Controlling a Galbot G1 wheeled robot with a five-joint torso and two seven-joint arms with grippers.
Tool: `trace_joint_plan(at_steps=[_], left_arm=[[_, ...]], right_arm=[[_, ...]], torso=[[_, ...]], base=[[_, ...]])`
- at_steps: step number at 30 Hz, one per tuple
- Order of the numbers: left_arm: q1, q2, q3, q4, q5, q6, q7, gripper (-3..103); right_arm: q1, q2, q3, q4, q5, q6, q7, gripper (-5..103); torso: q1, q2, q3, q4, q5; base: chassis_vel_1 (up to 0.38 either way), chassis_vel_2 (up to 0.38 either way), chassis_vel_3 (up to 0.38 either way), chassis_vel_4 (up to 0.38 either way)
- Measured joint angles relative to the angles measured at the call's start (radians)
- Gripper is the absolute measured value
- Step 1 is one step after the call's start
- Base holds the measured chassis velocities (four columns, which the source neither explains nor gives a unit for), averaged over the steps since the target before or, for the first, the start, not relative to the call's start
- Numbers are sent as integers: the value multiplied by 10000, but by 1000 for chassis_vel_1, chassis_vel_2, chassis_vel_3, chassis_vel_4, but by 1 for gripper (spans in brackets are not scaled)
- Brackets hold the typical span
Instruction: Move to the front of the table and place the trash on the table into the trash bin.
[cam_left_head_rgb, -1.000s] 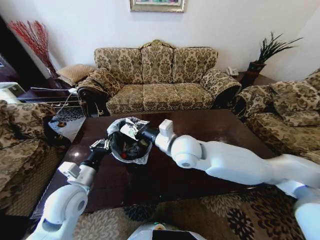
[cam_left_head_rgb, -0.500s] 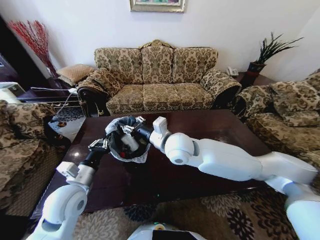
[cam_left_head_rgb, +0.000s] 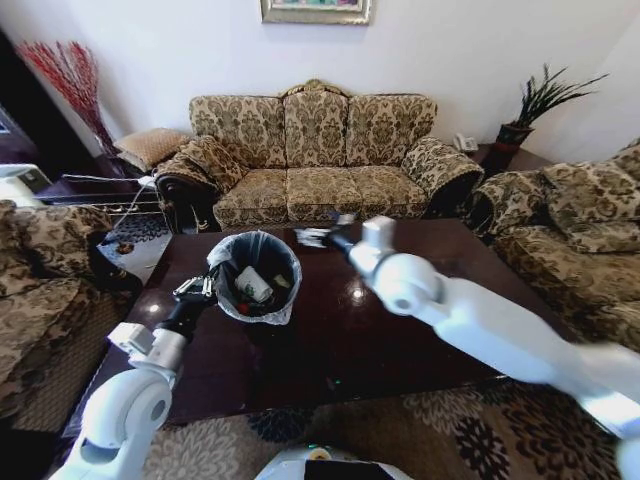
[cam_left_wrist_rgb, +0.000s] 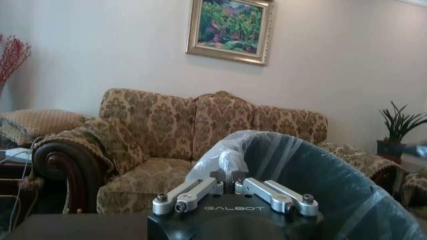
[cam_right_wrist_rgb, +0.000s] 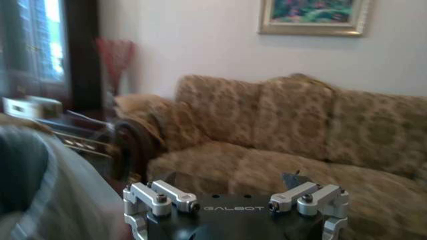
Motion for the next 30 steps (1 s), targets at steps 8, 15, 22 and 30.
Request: trace_joint_plan(at_steps=[8,15,22,30], left_arm=[[226,-178,-181,-136,-151,-117,-166,3],[301,-175,-165,-130,-166,-261,43,3],[323,-178,-129,-88,-141,-306,71,3],[445,-195,-136,-117,-122,-343,91,3]], right_arm=[[-5431,335,3704,-39,-2610,-49,-657,100],[-9152,1865,6493,-128,-4447,632,-1681,100],[-10265,2729,7371,-246,-5109,989,-2343,100],[-10190,2975,7245,-677,-5238,1647,-2875,100]], torso=[[-1,0,-1,8,1],[-1,0,-1,4,-3],[-2,1,-2,1,-6],[-2,1,0,8,-3]], base=[[-9,-11,16,26],[-117,-119,115,114],[-250,-255,251,257],[-265,-267,291,288]])
